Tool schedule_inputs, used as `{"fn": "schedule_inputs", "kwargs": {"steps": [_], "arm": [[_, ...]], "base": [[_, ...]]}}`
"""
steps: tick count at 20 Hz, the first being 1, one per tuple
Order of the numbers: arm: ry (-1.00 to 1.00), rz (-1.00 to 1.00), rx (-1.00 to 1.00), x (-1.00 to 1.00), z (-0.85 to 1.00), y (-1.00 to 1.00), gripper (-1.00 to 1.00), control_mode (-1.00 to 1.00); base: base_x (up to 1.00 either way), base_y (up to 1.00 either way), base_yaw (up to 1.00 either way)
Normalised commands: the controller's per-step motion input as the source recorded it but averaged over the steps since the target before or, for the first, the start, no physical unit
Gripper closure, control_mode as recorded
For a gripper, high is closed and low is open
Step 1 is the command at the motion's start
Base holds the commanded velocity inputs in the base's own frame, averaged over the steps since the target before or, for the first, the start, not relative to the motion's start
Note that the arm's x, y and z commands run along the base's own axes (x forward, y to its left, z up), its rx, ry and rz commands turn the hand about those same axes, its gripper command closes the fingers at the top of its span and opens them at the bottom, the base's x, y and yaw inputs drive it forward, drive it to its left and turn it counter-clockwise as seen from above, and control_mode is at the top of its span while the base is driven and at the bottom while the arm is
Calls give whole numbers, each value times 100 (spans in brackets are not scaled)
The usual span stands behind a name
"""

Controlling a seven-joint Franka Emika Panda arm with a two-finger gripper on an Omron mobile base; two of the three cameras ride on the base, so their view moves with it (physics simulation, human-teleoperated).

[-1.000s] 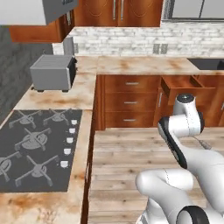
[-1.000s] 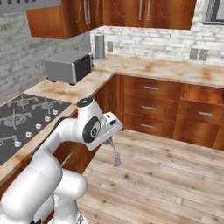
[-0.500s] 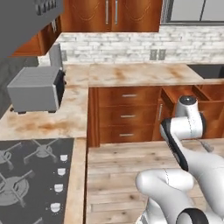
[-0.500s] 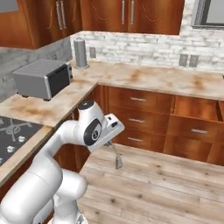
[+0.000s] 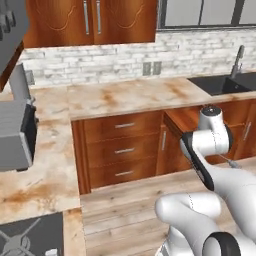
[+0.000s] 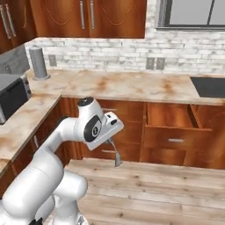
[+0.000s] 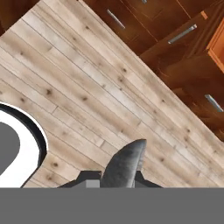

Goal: Organize the utensils by type. Pick up the wooden spoons from the counter and place them in the open cabinet. Then pick up the metallic utensils from the counter and place them in the open drawer.

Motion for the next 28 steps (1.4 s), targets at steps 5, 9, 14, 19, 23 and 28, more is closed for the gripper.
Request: {"fn": "schedule_inputs", "kwargs": {"steps": [5,9,14,19,23,28], "arm": [[0,0,0,0,0,0,100,100],[0,0,0,0,0,0,100,100],[0,0,0,0,0,0,100,100],[0,0,0,0,0,0,100,100],[0,0,0,0,0,0,100,100],[0,0,0,0,0,0,100,100]], "base": [[76,35,-42],[71,41,-49],[60,48,-33],[90,32,-31],[73,10,-47],[59,0,-59]]}}
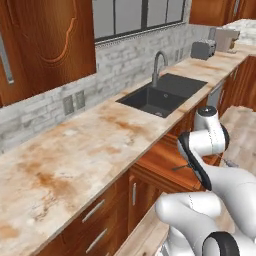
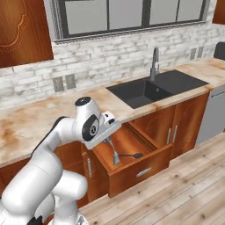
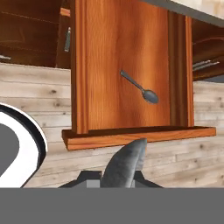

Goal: Organize the utensils by type. Pick up the wooden spoons from the counter and place them in the open cabinet. Then pick up the metallic utensils from the counter and place them in the open drawer.

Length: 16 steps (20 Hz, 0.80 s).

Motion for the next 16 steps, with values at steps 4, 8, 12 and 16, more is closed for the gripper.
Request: {"fn": "schedule_inputs", "kwargs": {"steps": [4,8,12,16], "arm": [[0,0,0,0,0,0,100,100],[0,0,0,0,0,0,100,100],[0,0,0,0,0,0,100,100],[0,-2,0,7,-2,2,100,-100]], "base": [[66,27,-39],[53,23,-28],[41,4,-19],[23,1,-9]]}}
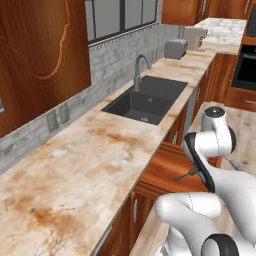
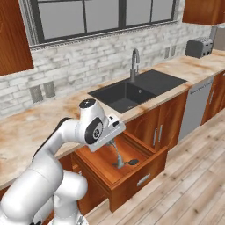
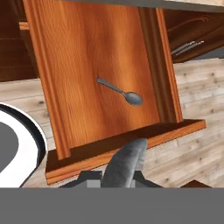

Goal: Organize the utensils by type. Pick up the wooden spoons from the counter and place them in the open cabinet. Then pick up the metallic utensils from the counter and place them in the open drawer.

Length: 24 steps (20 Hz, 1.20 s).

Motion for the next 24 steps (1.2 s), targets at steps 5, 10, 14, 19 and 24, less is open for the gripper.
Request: {"fn": "schedule_inputs", "kwargs": {"steps": [5,10,14,19,24], "arm": [[2,-9,5,51,-7,19,100,-100],[8,-17,24,70,-16,6,100,-100],[0,-26,41,56,-24,5,100,-100],[-5,-18,32,52,-31,-3,100,-100],[-15,-15,5,44,-32,0,100,-100]], "base": [[0,0,0],[0,0,0],[0,0,0],[0,0,0],[0,0,0]]}}
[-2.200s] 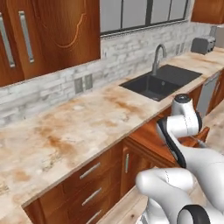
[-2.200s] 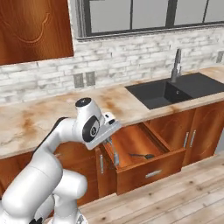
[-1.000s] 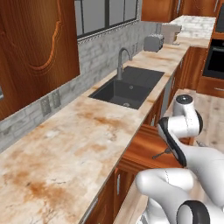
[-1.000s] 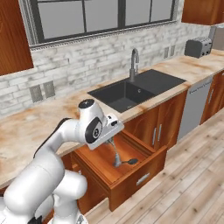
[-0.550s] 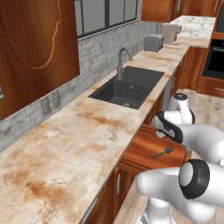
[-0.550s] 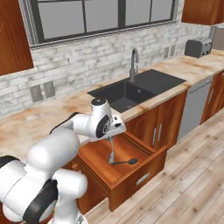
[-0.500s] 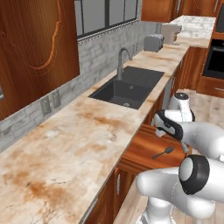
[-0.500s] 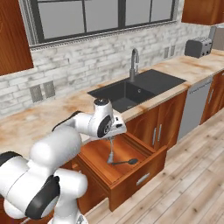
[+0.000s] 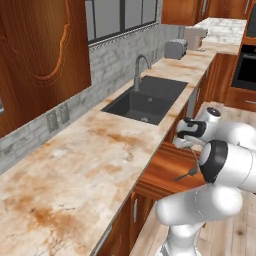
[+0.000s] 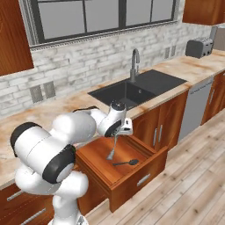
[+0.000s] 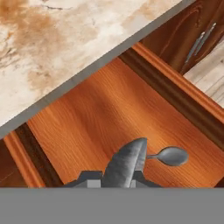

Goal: Organize the utensils by type. Pick up the wooden spoons from the counter and place them in the open cabinet. Then pick up the metallic utensils from the counter and place them in the open drawer.

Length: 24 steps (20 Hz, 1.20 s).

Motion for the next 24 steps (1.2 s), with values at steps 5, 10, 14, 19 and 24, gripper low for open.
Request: {"fn": "schedule_inputs", "kwargs": {"steps": [5,10,14,19,24], "arm": [[-21,-20,0,39,-53,1,100,-100],[-8,-1,0,43,-53,-1,100,-100],[0,0,-2,37,-47,-8,100,-100],[0,0,0,46,-40,-17,100,-100],[0,3,0,21,-49,-28,100,-100]], "base": [[0,0,0],[0,0,0],[0,0,0],[0,0,0],[0,0,0]]}}
